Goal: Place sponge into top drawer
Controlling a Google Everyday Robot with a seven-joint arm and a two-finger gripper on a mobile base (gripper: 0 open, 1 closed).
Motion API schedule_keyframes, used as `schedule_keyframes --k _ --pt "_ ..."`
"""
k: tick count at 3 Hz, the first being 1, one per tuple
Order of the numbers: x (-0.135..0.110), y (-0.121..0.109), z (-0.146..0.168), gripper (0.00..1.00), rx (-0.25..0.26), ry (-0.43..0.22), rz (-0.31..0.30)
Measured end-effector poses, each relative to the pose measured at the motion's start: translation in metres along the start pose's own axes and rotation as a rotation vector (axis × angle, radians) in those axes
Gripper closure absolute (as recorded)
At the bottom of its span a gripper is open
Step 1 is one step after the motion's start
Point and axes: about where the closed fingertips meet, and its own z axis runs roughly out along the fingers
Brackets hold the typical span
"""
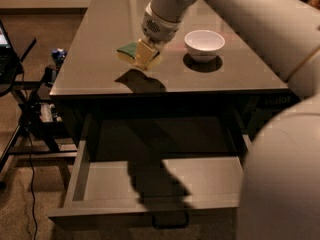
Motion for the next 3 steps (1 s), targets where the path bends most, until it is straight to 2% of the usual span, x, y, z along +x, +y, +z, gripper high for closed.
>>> schedule_keyframes --k 1,2,3 --pt "0.026 0.022 -0.017 1.00 0.032 0.007 0.031" --pt "0.063 0.052 -0.034 1.00 0.065 0.022 0.055" --pt "0.063 0.052 -0.034 1.00 0.065 0.022 0.055"
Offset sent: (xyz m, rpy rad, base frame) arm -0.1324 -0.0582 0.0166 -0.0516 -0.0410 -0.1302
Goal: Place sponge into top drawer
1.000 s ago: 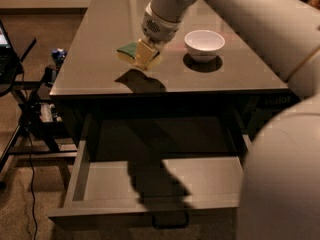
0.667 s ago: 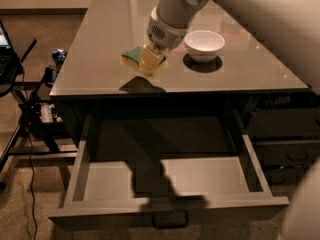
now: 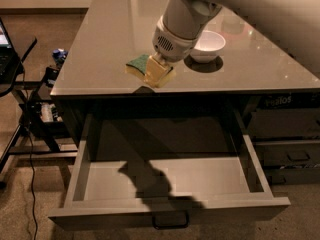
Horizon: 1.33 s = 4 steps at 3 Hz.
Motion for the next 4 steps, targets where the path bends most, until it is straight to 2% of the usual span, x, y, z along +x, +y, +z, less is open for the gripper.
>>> schedule_keyframes --k 1,2,3,4 --pt "0.010 0.009 -0.007 1.00 -0.001 0.013 0.008" --pt "0.034 0.028 -0.014 1.00 -0.014 0.025 0.057" --pt "0.073 0.052 -0.012 1.00 -0.044 0.072 0.111" --pt "0.111 0.073 0.006 1.00 -0.096 0.124 0.167"
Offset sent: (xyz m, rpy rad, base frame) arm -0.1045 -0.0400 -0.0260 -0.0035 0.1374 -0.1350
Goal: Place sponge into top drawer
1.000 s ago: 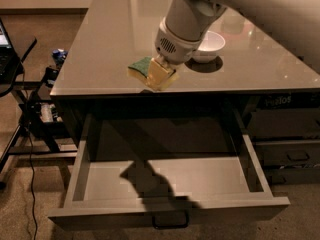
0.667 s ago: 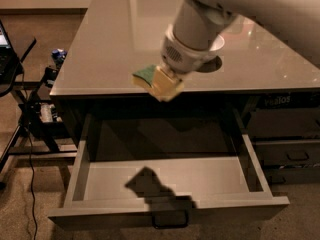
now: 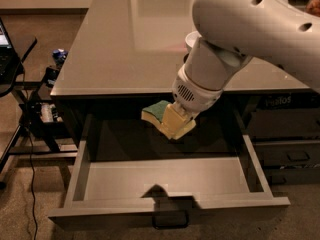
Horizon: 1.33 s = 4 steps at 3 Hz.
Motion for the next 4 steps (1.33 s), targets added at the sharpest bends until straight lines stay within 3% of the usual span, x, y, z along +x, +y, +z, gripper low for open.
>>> schedule_keyframes --k 1,2,3,4 --pt "0.000 0.000 0.000 1.00 0.000 0.000 0.000" --pt "0.012 0.001 0.024 1.00 -0.021 0.019 0.036" --pt "0.029 -0.004 0.086 1.00 -0.037 0.069 0.109" --pt "0.030 -0.003 0.089 1.00 -0.041 0.066 0.113"
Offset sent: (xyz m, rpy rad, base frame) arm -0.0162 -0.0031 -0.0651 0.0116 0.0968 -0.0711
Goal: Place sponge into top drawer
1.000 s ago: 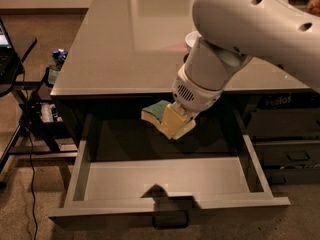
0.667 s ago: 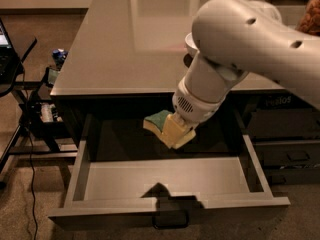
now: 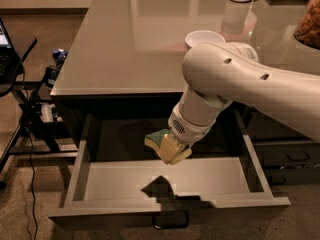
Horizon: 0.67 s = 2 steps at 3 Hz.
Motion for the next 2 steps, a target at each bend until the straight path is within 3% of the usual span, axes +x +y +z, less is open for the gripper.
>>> schedule_keyframes --k 2 --pt "0.005 0.007 0.040 1.00 -0.011 0.015 0.031"
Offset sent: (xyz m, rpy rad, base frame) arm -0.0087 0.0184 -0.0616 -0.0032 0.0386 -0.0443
